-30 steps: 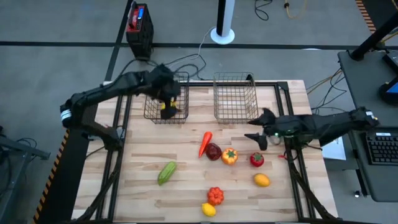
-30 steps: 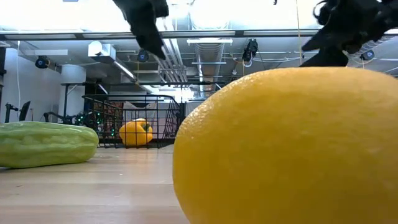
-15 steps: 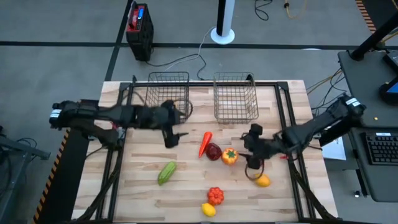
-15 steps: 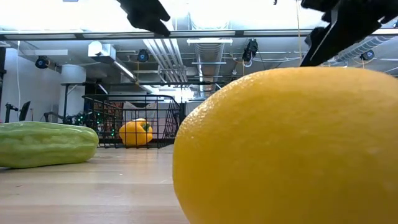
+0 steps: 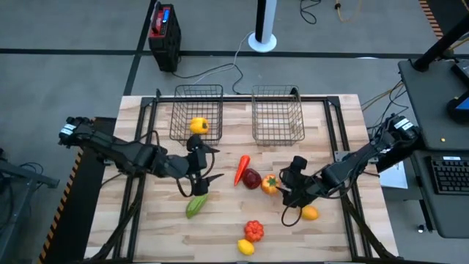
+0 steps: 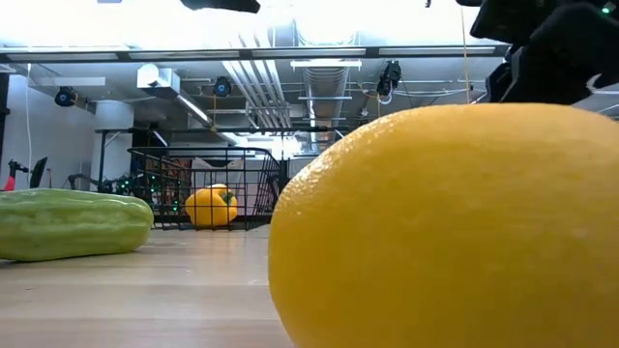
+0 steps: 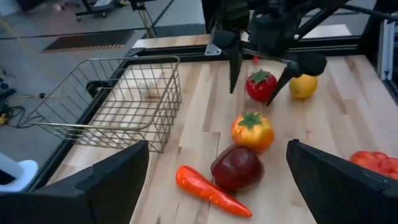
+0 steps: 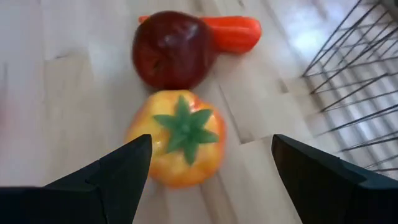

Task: Sort produce into baskets
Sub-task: Put the orange tomato into the gold wire basket

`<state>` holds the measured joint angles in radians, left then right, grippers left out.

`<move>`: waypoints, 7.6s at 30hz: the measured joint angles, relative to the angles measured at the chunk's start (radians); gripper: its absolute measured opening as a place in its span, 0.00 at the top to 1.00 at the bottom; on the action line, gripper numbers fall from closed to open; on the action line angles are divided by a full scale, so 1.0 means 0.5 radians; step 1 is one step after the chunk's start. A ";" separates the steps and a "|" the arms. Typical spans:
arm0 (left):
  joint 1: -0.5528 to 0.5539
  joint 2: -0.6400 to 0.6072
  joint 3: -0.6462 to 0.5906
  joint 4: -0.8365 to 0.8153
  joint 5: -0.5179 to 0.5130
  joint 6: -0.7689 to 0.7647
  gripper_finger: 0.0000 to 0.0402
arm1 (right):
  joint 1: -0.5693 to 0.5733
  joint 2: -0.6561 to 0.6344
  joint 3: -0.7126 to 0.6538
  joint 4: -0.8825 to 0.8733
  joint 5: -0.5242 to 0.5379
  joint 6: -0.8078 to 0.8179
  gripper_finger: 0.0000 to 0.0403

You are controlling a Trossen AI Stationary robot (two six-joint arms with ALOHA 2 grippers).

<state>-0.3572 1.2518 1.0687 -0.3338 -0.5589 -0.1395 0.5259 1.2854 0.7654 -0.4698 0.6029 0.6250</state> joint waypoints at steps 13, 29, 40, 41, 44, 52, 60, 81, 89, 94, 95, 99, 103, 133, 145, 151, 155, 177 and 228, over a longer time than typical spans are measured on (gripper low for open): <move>-0.005 0.013 0.001 -0.007 -0.091 0.008 0.10 | -0.025 0.059 0.000 0.045 -0.066 0.188 0.19; -0.004 0.013 0.000 -0.010 -0.125 0.053 0.10 | -0.027 0.352 0.026 0.230 -0.008 0.142 0.10; -0.004 0.014 0.000 -0.010 -0.125 0.059 0.10 | -0.085 0.396 0.026 0.303 -0.114 0.143 0.10; -0.004 0.014 0.000 -0.010 -0.125 0.060 0.10 | -0.096 0.418 0.026 0.318 -0.109 0.143 0.10; -0.004 0.014 0.000 -0.010 -0.125 0.059 0.10 | -0.102 0.471 0.031 0.363 -0.088 0.140 0.10; -0.004 0.014 0.001 -0.010 -0.124 0.059 0.10 | -0.127 0.487 0.031 0.416 -0.126 0.078 0.11; -0.004 0.014 0.001 -0.011 -0.124 0.059 0.10 | -0.145 0.449 0.026 0.404 -0.170 0.035 0.17; -0.004 0.014 0.000 -0.014 -0.124 0.059 0.10 | -0.123 -0.028 0.042 0.324 -0.168 -0.158 0.19; -0.002 0.014 0.000 -0.011 -0.124 0.082 0.10 | -0.353 -0.213 0.401 -0.087 -0.042 -0.445 0.19; -0.002 0.014 0.000 -0.006 -0.124 0.086 0.10 | -0.737 -0.167 0.761 -0.467 0.021 -0.547 0.19; -0.002 0.014 0.000 -0.006 -0.125 0.086 0.10 | -0.822 -0.151 0.810 -0.501 0.022 -0.560 0.19; -0.002 0.015 0.000 -0.005 -0.125 0.087 0.10 | -1.204 -0.145 0.897 -0.500 -0.033 -0.569 0.19; -0.002 0.015 0.000 -0.006 -0.125 0.088 0.10 | -1.600 -0.144 0.866 -0.507 -0.212 -0.520 0.19; -0.002 0.015 0.000 -0.007 -0.125 0.089 0.10 | -1.987 0.341 0.574 -0.011 -0.436 -0.719 0.19; -0.002 0.015 0.000 -0.007 -0.125 0.089 0.10 | -1.987 0.324 0.310 0.345 -0.436 -0.696 0.19; -0.002 0.015 0.000 -0.007 -0.126 0.089 0.10 | -1.987 0.338 0.273 0.496 -0.426 -0.776 0.19; -0.002 0.015 0.000 -0.007 -0.126 0.089 0.10 | -1.987 0.337 0.247 0.561 -0.421 -0.769 0.19; -0.002 0.015 0.000 -0.007 -0.177 0.105 0.10 | -1.992 0.340 0.329 0.406 -0.411 -0.215 0.19; -0.002 0.015 -0.001 -0.005 -0.177 0.126 0.10 | -2.011 0.559 0.327 0.594 -0.316 -0.788 0.19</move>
<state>-0.3584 1.2591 1.0683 -0.3363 -0.6476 -0.0767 -0.4796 1.5646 0.9291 -0.1730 0.4450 0.2309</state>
